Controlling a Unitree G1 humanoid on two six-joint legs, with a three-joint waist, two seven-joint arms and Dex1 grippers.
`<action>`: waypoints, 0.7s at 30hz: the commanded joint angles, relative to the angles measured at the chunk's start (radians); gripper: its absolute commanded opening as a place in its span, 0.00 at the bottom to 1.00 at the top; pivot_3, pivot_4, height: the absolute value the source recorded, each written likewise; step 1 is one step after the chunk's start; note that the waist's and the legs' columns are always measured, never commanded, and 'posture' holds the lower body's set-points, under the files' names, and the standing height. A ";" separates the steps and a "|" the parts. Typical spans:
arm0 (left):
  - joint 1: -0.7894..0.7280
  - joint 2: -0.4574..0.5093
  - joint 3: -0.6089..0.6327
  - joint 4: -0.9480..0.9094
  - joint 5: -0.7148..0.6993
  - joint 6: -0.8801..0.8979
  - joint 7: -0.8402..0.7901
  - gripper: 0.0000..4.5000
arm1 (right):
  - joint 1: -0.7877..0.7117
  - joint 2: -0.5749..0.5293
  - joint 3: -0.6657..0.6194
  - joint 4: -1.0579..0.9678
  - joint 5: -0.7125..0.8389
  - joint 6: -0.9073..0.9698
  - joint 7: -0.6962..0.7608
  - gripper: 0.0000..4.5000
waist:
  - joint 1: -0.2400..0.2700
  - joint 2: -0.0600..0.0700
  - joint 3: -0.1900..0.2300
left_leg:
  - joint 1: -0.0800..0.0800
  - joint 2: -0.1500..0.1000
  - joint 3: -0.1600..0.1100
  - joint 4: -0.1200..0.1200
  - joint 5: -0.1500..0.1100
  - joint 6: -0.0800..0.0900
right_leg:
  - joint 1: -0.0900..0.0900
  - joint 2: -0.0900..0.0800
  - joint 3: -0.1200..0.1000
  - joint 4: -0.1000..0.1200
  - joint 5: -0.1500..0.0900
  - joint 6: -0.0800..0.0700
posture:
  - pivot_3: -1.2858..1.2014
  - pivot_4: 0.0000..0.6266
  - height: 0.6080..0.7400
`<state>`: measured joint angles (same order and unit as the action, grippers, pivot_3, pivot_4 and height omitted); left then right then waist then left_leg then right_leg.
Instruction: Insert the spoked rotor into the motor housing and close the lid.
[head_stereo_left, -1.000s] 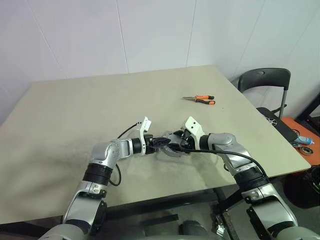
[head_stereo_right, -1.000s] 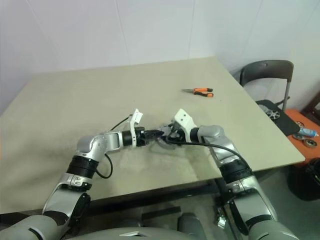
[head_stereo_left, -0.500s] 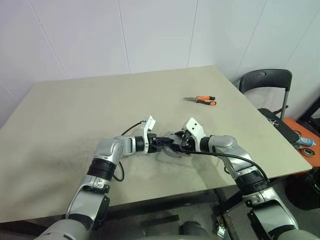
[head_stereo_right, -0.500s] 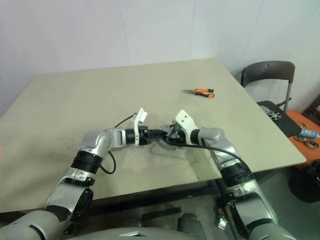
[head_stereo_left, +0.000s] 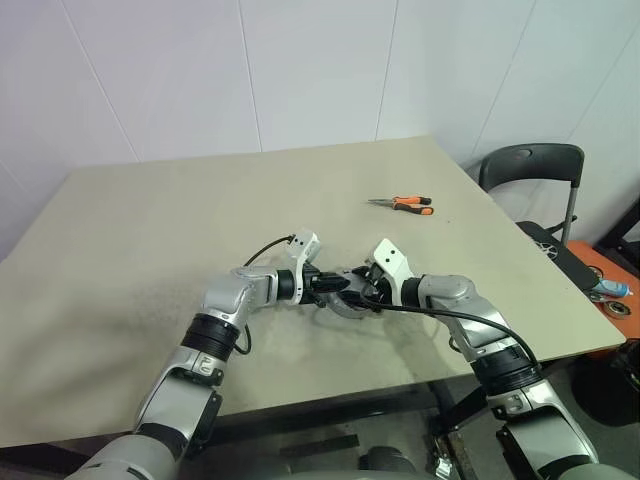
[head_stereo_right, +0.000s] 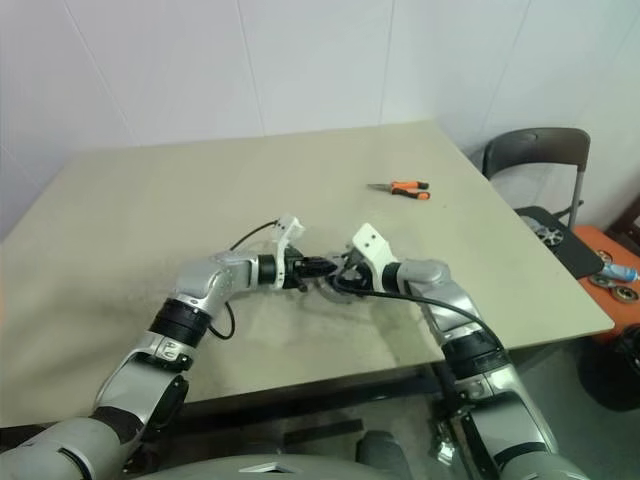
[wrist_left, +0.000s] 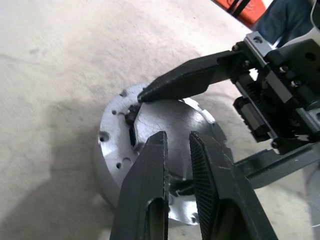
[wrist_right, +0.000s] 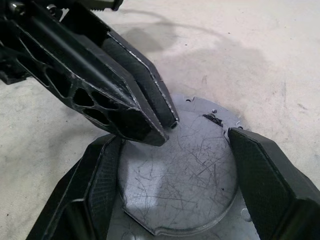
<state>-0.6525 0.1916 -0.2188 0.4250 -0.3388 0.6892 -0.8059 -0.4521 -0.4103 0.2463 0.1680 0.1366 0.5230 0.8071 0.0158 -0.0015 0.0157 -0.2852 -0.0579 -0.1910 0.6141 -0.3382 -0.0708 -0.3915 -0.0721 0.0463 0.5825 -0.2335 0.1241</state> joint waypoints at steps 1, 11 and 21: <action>0.019 -0.003 -0.044 0.067 0.079 -0.023 0.031 0.18 | 0.093 -0.012 0.079 0.074 -0.034 0.104 0.020 0.67 | 0.000 0.000 -0.001 | 0.000 0.000 0.000 0.000 0.000 0.000 | 0.000 0.000 0.000 0.000 0.000 0.000 | 0.52 0.00 1.00; 0.036 -0.006 -0.058 0.071 0.116 -0.031 -0.005 0.18 | 0.114 -0.022 0.081 0.038 -0.027 0.121 0.019 0.67 | 0.002 0.001 -0.007 | 0.001 0.000 0.000 0.000 -0.001 0.002 | 0.001 0.000 0.000 0.000 -0.001 0.002 | 0.52 0.00 1.00; 0.066 0.012 -0.082 0.023 0.135 -0.013 -0.039 0.17 | 0.128 -0.016 0.054 -0.043 0.067 0.215 0.074 0.99 | -0.002 0.001 -0.016 | 0.002 -0.001 0.000 0.000 -0.005 -0.001 | 0.001 -0.001 0.000 0.000 -0.004 -0.001 | 0.52 0.00 1.00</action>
<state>-0.6305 0.1947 -0.2440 0.4049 -0.2466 0.6217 -0.8414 -0.3965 -0.4202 0.2297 0.0779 0.1806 0.6098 0.8216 0.0136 -0.0007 -0.0003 -0.2837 -0.0586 -0.1910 0.6142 -0.3454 -0.0675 -0.3903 -0.0731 0.0465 0.5826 -0.2372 0.1233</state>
